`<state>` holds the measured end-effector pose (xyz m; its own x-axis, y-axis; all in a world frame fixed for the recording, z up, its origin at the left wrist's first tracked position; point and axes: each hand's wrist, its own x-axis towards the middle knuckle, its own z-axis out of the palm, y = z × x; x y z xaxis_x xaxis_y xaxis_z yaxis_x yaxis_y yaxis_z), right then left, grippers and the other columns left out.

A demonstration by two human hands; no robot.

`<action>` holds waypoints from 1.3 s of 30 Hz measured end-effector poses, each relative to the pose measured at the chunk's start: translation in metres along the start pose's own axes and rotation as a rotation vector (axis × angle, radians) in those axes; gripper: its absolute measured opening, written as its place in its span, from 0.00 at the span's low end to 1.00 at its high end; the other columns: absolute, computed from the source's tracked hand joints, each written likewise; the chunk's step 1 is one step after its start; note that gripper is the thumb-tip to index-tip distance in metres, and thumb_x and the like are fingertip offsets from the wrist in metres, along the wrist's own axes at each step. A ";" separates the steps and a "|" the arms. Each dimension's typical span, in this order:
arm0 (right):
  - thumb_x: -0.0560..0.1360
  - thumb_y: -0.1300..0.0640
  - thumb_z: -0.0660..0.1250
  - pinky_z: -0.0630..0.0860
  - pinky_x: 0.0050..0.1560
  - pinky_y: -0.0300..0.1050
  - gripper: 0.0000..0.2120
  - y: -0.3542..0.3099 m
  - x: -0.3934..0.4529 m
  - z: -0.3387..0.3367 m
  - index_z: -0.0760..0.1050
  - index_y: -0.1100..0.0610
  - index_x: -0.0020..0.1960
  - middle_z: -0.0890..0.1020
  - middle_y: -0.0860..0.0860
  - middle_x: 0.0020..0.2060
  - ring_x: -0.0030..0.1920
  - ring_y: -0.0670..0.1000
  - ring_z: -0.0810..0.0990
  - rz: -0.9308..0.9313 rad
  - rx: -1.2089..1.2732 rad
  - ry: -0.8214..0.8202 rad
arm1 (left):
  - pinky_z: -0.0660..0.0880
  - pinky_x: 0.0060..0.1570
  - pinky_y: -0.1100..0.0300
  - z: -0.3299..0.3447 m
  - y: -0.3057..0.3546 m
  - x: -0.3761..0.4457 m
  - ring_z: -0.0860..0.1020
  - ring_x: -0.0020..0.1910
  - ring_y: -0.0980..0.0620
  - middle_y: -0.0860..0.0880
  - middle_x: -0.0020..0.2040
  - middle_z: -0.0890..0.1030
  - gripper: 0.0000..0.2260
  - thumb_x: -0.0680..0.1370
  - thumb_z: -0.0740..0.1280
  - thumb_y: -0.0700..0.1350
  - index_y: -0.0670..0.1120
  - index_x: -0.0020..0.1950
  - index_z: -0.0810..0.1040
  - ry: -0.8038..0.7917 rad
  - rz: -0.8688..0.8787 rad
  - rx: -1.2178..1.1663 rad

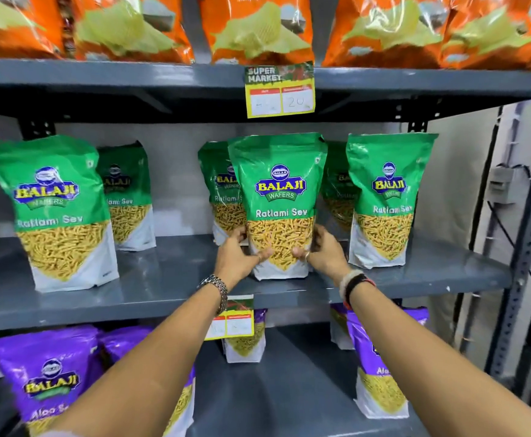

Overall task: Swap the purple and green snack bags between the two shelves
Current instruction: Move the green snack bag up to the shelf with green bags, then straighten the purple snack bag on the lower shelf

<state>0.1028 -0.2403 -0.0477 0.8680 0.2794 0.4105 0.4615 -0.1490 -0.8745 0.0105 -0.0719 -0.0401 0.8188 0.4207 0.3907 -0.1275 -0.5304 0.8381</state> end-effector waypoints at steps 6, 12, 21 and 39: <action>0.65 0.60 0.75 0.73 0.62 0.48 0.27 0.000 -0.001 0.023 0.70 0.59 0.60 0.80 0.54 0.55 0.56 0.52 0.78 0.012 -0.027 -0.003 | 0.75 0.60 0.53 -0.005 -0.018 0.006 0.78 0.60 0.45 0.44 0.61 0.80 0.30 0.64 0.77 0.49 0.45 0.63 0.71 0.002 -0.007 0.069; 0.63 0.60 0.76 0.73 0.64 0.57 0.28 -0.003 0.008 0.061 0.69 0.58 0.60 0.80 0.58 0.57 0.58 0.55 0.79 0.001 0.039 -0.045 | 0.76 0.60 0.49 -0.032 -0.044 0.019 0.80 0.56 0.46 0.43 0.58 0.82 0.28 0.63 0.78 0.46 0.45 0.60 0.73 0.083 -0.050 0.044; 0.63 0.60 0.76 0.73 0.65 0.54 0.28 -0.007 0.013 0.093 0.70 0.58 0.60 0.81 0.57 0.57 0.57 0.53 0.79 -0.032 0.095 -0.048 | 0.76 0.61 0.47 -0.053 -0.066 0.032 0.79 0.57 0.46 0.44 0.59 0.82 0.28 0.63 0.78 0.46 0.45 0.60 0.72 0.124 -0.058 0.059; 0.69 0.59 0.71 0.76 0.45 0.31 0.16 0.004 -0.074 0.065 0.74 0.53 0.57 0.80 0.47 0.51 0.52 0.44 0.78 -0.191 0.098 0.118 | 0.75 0.48 0.70 -0.048 -0.062 -0.087 0.80 0.46 0.59 0.50 0.48 0.83 0.10 0.75 0.68 0.42 0.53 0.53 0.76 0.350 0.197 -0.243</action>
<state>0.0286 -0.1994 -0.0981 0.7848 0.1799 0.5930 0.6042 -0.0093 -0.7968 -0.0796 -0.0405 -0.1074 0.5329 0.5744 0.6213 -0.4233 -0.4549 0.7835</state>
